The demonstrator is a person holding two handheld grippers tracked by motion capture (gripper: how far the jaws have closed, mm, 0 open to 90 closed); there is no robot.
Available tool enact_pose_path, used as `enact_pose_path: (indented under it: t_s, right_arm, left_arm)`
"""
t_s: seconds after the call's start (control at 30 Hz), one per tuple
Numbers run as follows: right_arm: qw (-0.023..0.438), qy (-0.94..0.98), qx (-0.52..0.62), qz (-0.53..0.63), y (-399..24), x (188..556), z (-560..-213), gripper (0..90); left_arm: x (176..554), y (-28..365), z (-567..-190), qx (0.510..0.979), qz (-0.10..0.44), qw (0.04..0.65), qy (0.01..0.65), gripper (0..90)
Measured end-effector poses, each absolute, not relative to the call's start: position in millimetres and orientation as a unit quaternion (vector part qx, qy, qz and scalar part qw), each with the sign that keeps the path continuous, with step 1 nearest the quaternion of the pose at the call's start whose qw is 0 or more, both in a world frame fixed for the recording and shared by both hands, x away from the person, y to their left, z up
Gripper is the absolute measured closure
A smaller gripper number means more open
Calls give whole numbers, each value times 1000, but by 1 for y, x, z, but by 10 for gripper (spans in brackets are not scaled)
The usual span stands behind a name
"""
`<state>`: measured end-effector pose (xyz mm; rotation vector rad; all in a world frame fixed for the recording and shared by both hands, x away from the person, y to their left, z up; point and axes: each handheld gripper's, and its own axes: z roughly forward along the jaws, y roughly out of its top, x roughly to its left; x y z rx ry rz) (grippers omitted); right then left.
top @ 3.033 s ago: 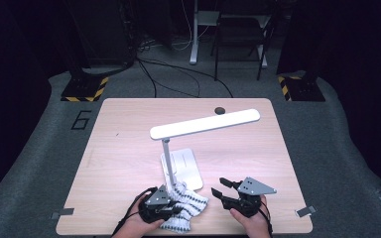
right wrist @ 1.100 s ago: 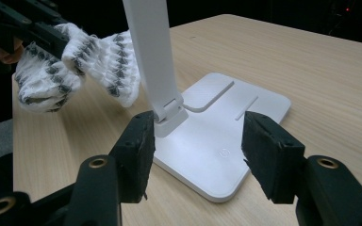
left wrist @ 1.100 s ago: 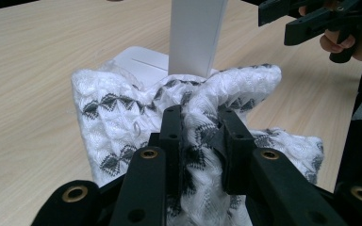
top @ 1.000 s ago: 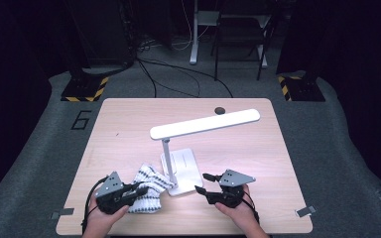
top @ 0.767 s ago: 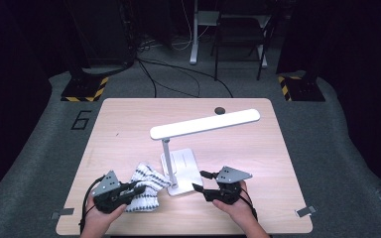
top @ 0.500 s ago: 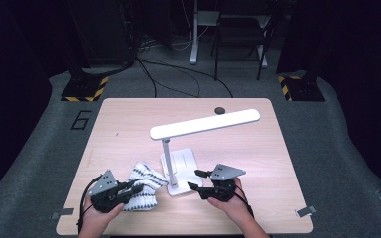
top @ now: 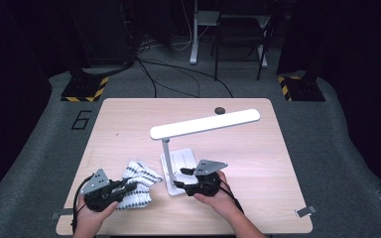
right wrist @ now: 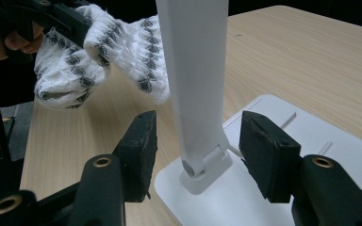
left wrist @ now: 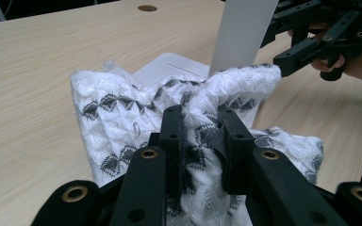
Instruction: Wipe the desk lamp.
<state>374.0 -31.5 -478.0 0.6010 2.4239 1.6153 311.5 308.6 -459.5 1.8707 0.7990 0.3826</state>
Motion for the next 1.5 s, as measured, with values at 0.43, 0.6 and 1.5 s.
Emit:
enact_pose_path:
  t_s: [0.43,0.6,1.5]
  right_arm:
    - [86,822,186,532,-12,390,-479,519]
    - [79,822,180,534,-9,394,-480,519]
    - [63,829,178,526,15,407,-483,523]
  left_arm:
    - [310,318,-458,767,165,517,341,745]
    - [310,319,-458,768,168,517,338,745]
    - [310,328,-458,759,170,522,349,745]
